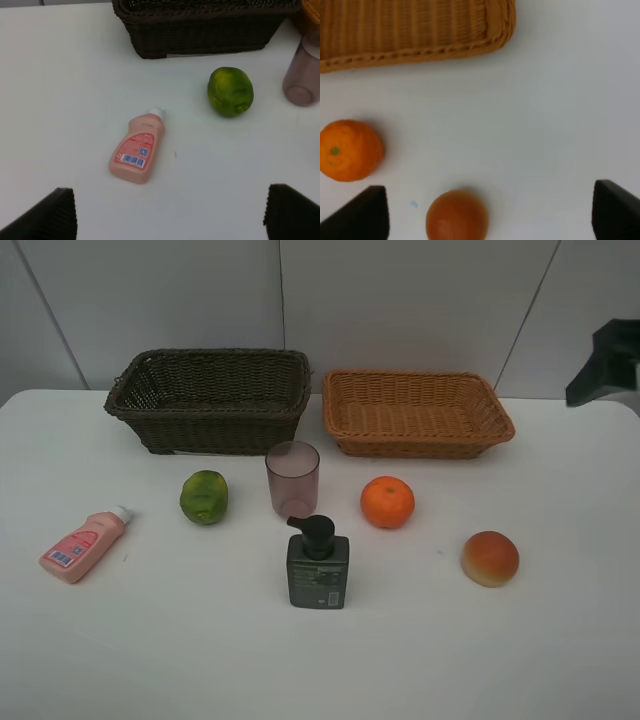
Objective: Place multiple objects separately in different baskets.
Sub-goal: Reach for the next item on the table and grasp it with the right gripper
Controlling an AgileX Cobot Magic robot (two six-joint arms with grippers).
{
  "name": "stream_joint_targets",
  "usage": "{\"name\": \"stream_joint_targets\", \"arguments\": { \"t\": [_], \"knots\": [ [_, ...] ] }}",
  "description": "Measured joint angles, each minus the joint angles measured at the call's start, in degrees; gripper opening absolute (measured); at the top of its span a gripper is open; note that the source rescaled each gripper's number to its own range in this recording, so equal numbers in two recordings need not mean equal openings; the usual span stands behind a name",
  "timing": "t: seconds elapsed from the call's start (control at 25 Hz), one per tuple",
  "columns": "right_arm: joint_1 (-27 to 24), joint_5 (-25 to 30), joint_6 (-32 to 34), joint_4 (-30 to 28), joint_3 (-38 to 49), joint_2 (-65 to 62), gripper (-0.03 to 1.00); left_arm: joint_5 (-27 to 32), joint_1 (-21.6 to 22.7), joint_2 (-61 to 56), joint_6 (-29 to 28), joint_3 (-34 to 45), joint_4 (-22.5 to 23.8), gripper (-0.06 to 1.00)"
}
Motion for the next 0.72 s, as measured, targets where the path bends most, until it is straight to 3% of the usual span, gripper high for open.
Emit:
{"name": "stream_joint_targets", "arguments": {
  "t": [0.4,0.72],
  "knots": [
    [8.0,0.6,0.5,1.0,-0.6,14.0,0.83,0.0,0.0,0.0,0.0,0.0,0.0,0.97],
    [12.2,2.1,4.3,0.4,-0.6,20.8,0.91,0.0,0.0,0.0,0.0,0.0,0.0,0.97]
  ]
}}
